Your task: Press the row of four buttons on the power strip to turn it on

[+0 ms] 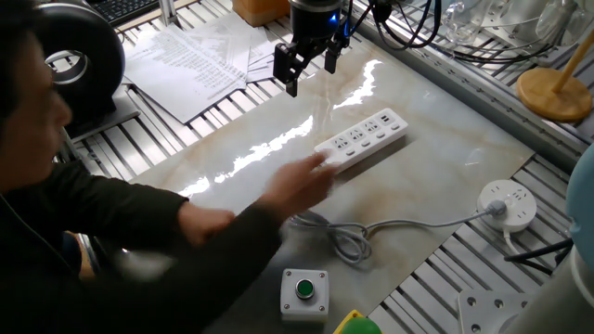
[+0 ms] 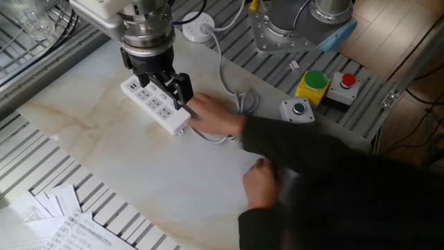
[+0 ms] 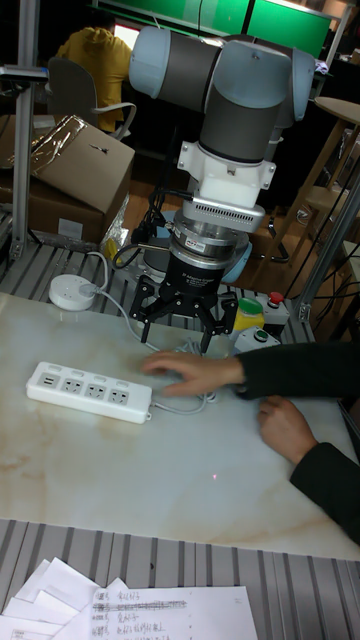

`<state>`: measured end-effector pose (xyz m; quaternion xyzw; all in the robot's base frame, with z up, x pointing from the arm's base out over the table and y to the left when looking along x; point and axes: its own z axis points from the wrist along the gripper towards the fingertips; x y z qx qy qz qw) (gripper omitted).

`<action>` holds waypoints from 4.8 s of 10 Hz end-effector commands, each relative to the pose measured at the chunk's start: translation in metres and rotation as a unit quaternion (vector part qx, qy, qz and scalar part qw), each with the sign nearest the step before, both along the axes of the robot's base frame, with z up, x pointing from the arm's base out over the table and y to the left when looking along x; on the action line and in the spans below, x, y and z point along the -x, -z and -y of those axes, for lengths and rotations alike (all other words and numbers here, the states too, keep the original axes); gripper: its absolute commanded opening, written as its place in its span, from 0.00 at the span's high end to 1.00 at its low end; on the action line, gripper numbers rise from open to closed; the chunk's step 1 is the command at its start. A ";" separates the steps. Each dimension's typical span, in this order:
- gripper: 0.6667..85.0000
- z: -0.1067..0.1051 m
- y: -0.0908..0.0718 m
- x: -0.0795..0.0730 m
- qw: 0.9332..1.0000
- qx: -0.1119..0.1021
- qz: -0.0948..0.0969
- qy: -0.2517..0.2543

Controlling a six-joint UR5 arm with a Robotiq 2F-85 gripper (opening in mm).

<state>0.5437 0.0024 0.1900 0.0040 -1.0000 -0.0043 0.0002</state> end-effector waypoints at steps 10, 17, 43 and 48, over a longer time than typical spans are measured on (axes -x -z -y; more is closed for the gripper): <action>1.00 0.064 -0.006 -0.009 0.974 0.126 0.004 -0.187; 1.00 0.070 0.003 0.006 0.971 0.112 0.011 -0.211; 1.00 0.083 -0.028 -0.013 0.896 0.143 -0.004 -0.420; 1.00 0.092 -0.029 0.005 0.924 0.146 -0.033 -0.353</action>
